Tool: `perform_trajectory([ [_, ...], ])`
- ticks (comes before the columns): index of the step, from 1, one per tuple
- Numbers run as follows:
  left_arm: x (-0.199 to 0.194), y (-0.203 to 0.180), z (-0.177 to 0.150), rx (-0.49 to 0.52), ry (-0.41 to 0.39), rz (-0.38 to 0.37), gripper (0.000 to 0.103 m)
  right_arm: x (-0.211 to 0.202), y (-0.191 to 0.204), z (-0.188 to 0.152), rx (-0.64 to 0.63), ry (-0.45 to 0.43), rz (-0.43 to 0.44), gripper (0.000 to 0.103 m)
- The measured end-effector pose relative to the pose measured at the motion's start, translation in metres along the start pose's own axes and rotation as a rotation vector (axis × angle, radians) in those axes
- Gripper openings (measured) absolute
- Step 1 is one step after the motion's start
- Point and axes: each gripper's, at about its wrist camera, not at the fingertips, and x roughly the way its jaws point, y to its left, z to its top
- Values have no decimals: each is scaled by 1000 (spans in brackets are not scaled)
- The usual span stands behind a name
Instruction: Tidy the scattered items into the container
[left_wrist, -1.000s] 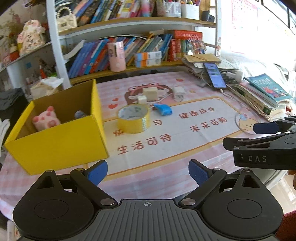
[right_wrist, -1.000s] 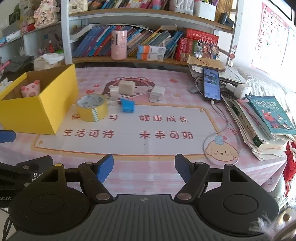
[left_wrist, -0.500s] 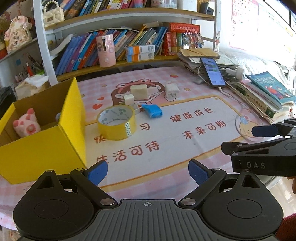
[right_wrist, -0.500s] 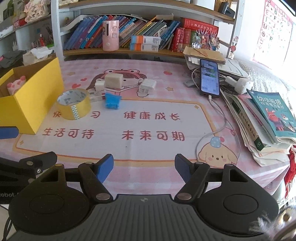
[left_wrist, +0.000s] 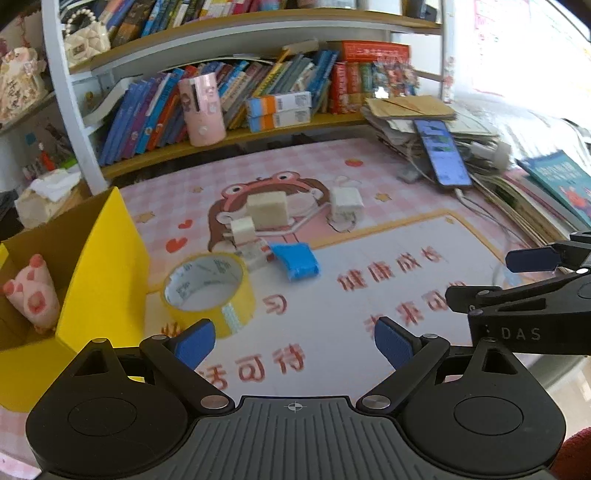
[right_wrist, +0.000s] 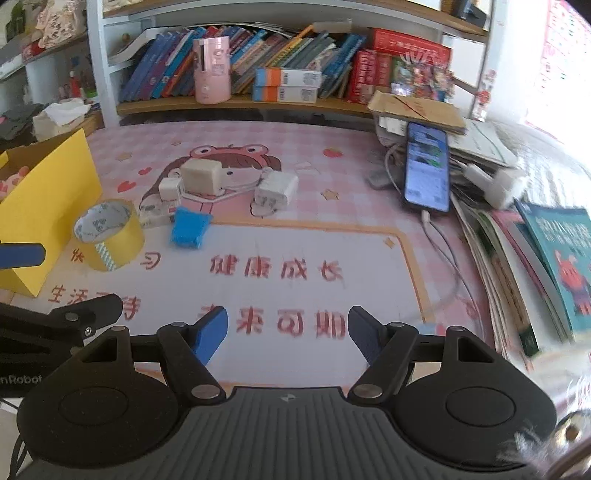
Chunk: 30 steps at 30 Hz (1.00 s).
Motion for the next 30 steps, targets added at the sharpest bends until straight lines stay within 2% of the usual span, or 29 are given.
perform_trajectory([
  [13,33,0,31,-56,41,143,87,52,-17,47,-90,18,160,69],
  [20,57,10,36,-67,97,191,72,88,-4,61,-159,58,249,67],
  [24,69,20,41,-59,108,218,69,107,8,71,-184,87,302,65],
  [30,98,33,38,-26,202,209,53,130,23,87,-205,97,341,64],
])
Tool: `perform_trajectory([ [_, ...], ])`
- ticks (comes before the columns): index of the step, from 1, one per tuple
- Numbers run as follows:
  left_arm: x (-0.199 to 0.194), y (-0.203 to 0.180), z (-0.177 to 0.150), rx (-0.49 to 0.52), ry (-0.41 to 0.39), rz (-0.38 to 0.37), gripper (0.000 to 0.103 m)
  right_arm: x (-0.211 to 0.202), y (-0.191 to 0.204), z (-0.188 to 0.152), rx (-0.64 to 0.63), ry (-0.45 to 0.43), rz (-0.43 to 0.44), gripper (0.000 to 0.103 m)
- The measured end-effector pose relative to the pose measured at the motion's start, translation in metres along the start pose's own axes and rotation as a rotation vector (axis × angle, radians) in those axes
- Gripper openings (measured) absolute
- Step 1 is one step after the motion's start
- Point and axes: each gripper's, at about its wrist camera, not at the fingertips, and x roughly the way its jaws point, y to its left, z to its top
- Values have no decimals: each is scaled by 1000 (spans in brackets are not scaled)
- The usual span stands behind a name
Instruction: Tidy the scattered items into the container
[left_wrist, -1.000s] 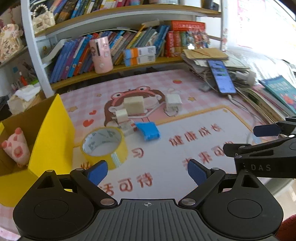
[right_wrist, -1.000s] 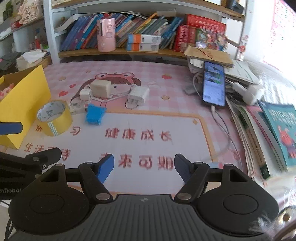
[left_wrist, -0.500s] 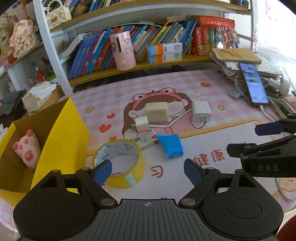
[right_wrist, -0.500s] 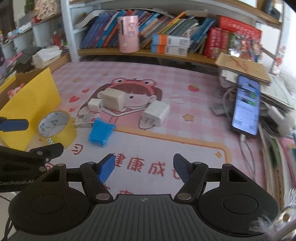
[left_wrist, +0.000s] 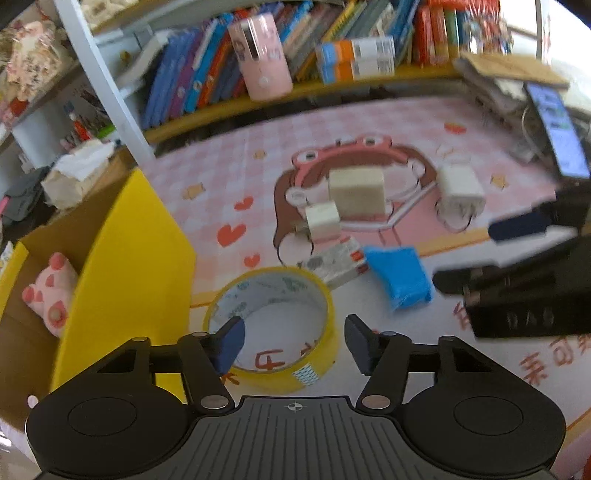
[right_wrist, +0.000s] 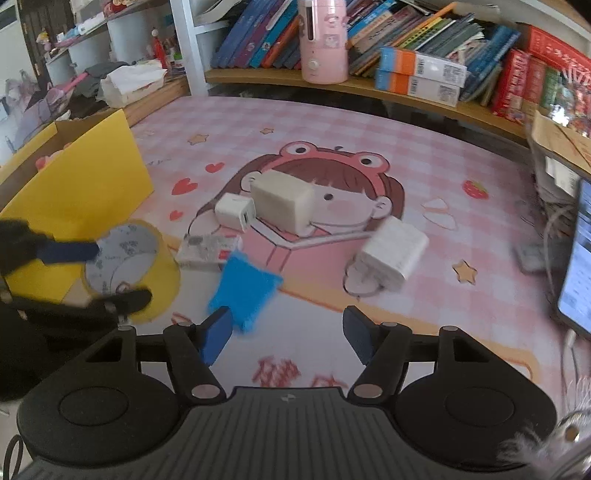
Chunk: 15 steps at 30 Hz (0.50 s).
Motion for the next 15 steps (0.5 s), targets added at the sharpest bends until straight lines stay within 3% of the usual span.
perform_trajectory([
  [4,18,-1,-2,4,52,-40,40,7,-4,5,6,-1,4,64],
  [9,19,4,-4,-39,52,-97,10,16,-8,3,22,30,24,64],
  [15,3,9,-4,-82,34,-130,8,27,4,8,2,41,60,63],
])
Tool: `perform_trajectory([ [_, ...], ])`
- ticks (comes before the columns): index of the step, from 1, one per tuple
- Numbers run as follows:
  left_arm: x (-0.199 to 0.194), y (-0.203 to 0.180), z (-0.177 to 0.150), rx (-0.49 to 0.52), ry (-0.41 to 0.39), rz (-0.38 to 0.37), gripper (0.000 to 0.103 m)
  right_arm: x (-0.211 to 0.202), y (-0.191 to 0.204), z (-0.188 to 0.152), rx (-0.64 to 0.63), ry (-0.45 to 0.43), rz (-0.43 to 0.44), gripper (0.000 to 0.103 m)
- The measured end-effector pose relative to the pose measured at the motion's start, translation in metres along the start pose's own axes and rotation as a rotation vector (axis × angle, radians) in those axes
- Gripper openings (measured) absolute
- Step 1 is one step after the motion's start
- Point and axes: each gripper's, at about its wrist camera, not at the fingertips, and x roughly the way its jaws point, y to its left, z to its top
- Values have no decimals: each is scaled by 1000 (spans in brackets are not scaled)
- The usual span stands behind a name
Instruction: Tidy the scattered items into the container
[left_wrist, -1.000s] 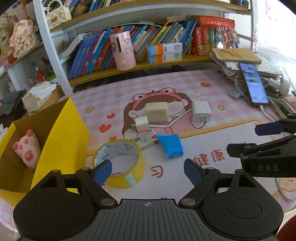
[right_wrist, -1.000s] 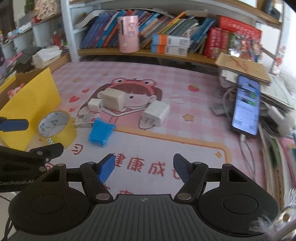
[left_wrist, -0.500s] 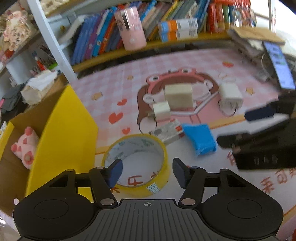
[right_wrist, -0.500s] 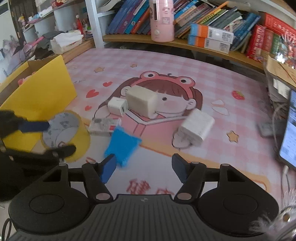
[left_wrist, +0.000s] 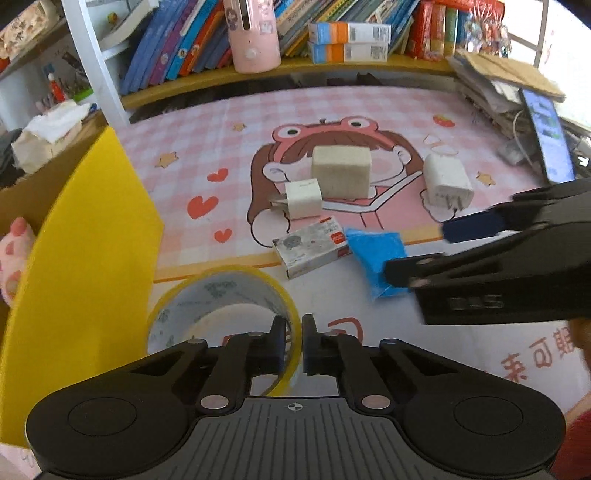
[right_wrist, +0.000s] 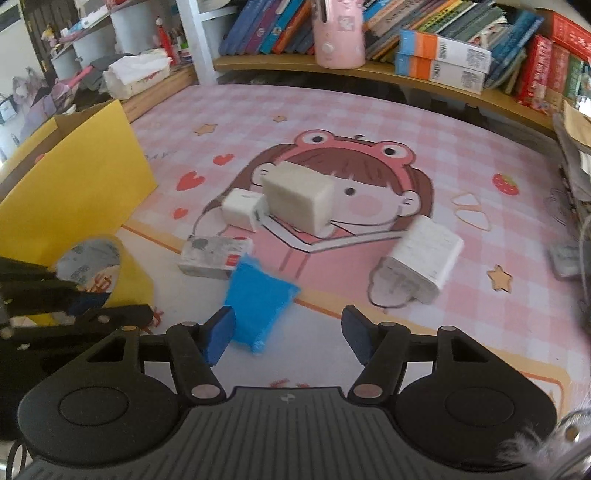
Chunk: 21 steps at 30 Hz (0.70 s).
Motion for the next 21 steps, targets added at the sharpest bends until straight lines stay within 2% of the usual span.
perform_trajectory([
  [11,-15,-4,-6,-2,-2,-5,8,21,23,5,-60,6,30,62],
  [13,-16,-3,-7,-6,-3,-2,8,21,24,4,-74,-2,25,58],
  [15,-19,-4,-8,-9,-9,-5,8,19,24,2,-89,-14,11,46],
  [16,-20,-4,-9,-10,-11,-9,8,18,24,0,-95,-19,10,43],
  [18,-21,-6,-10,-11,-11,-16,8,15,22,-3,-112,-19,9,27],
  [21,-25,-7,-10,-13,-27,-22,8,11,16,-6,-113,-15,0,16],
])
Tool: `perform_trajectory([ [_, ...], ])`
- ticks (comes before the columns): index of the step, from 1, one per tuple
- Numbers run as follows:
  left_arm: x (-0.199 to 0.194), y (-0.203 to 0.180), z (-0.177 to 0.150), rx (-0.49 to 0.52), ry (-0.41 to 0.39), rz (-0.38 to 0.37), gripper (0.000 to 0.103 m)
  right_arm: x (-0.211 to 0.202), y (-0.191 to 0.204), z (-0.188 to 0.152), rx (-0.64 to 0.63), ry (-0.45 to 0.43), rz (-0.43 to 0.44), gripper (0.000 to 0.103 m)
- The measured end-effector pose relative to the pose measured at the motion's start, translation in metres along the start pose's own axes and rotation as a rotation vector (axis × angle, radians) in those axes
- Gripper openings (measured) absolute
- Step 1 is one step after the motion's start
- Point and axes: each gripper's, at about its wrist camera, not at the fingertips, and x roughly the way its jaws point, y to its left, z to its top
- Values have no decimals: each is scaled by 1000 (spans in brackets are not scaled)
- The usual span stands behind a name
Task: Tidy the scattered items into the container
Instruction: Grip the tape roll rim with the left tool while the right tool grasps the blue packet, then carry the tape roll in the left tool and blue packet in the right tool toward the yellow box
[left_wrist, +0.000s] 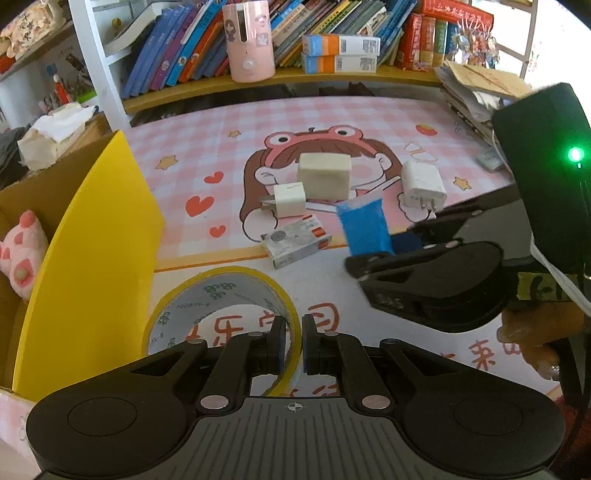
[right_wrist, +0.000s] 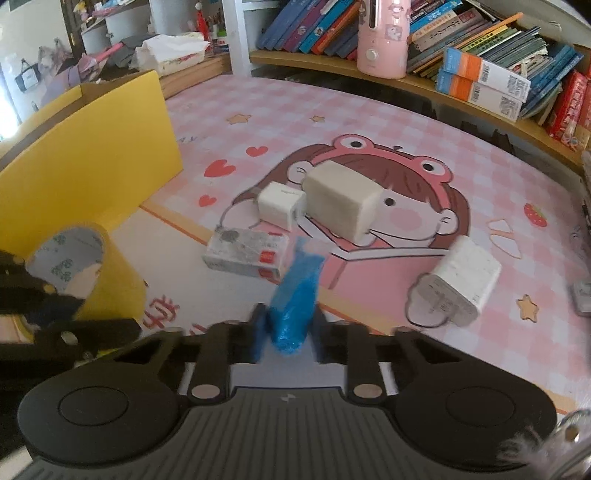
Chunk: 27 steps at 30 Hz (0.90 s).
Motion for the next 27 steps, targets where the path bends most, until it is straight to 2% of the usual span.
perform_trajectory([
  [12,-16,-16,3,32,-52,-45,8,-36,-14,-16,41,-18,-18,15],
  [17,-31,-23,2,45,-87,-54,8,-61,-13,-19,62,-72,-24,15],
  [27,-57,-35,-11,66,-140,-136,8,-99,-1,-35,86,-88,-73,15],
])
